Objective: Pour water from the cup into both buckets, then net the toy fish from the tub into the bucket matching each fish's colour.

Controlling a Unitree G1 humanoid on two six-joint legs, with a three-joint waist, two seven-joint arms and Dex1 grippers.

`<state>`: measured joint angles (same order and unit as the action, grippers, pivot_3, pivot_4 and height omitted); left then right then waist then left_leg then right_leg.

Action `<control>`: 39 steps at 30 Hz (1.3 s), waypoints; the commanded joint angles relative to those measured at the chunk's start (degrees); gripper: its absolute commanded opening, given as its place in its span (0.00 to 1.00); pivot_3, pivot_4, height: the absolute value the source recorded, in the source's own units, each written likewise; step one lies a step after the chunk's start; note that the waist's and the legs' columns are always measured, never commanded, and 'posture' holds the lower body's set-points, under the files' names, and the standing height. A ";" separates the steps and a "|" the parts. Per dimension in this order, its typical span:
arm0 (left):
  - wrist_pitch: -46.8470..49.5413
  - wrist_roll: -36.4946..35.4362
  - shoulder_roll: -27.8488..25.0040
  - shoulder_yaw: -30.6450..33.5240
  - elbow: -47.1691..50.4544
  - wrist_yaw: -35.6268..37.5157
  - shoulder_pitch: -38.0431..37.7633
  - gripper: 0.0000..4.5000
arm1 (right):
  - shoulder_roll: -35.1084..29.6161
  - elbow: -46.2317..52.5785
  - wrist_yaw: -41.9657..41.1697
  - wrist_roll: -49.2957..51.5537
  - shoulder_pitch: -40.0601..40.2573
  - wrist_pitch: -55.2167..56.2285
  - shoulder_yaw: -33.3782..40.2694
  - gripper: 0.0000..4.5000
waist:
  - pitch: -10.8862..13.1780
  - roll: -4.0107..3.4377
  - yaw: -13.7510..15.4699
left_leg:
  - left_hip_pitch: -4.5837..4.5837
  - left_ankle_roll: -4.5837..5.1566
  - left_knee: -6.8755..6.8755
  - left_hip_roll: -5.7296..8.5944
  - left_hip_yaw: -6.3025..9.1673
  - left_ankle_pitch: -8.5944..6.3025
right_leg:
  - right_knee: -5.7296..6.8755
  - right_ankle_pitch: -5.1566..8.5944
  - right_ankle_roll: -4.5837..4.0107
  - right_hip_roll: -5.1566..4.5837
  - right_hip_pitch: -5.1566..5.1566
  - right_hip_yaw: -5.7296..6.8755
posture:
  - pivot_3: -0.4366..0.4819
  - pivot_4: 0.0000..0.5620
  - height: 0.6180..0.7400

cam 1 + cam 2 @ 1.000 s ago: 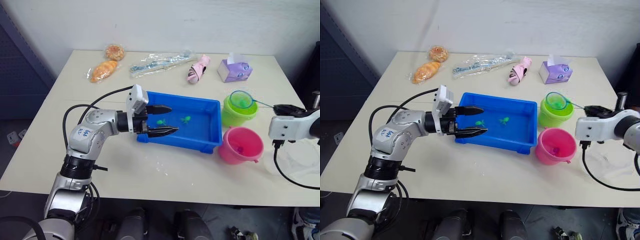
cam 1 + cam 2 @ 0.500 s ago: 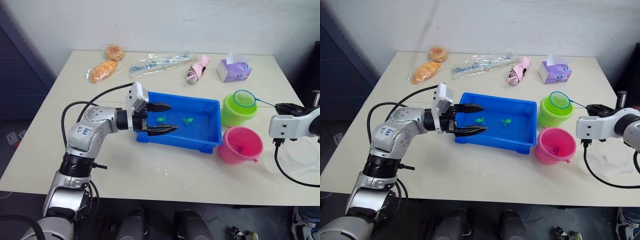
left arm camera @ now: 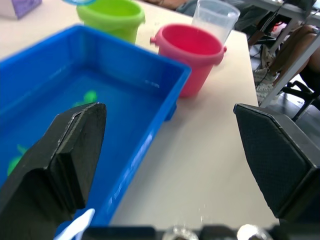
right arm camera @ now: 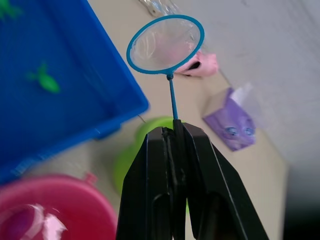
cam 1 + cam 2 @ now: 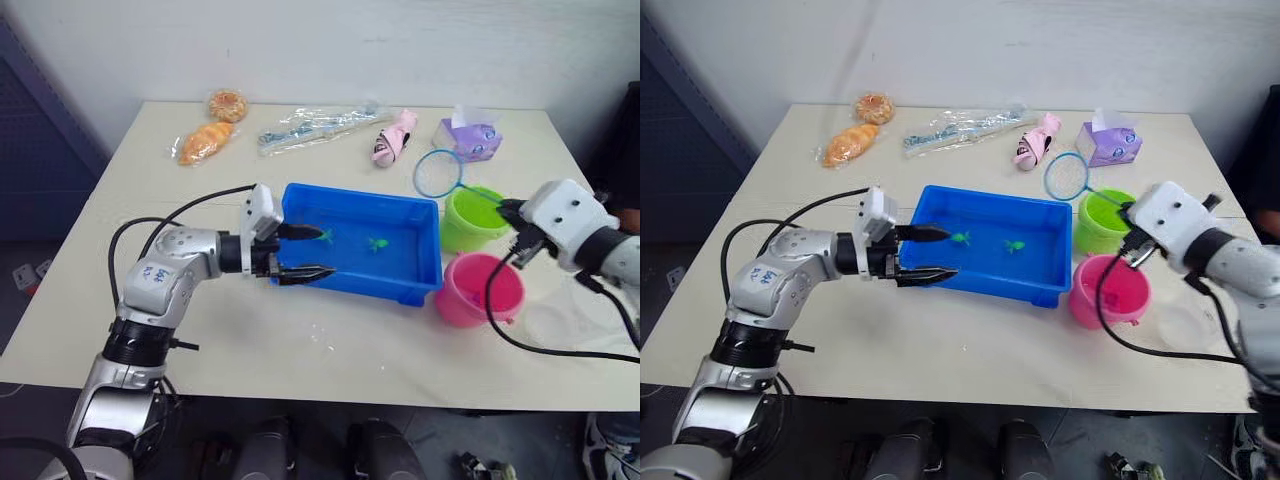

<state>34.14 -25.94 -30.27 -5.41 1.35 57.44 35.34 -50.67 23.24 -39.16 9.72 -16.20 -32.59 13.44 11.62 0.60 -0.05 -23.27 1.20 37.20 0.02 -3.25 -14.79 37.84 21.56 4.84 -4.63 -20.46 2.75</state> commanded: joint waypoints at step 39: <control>6.27 -3.45 0.56 3.53 14.87 -10.14 -10.17 0.97 | 17.25 17.94 2.44 2.02 -1.50 -35.64 -5.49 0.00 | 0.00 0.02 -0.05 | -0.02 0.04 -0.08 0.15 0.10 -0.03 | -0.05 0.00 0.00 -0.14 0.00 0.06 | 0.48 0.27 0.99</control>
<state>41.16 -28.05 -30.01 -1.93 15.17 46.62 24.26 -34.91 38.05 -37.77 9.42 -16.79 -64.63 3.57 11.61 0.61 -0.11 -23.29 1.24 37.10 0.17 -3.14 -14.82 37.79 21.56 4.83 -4.77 -20.46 2.81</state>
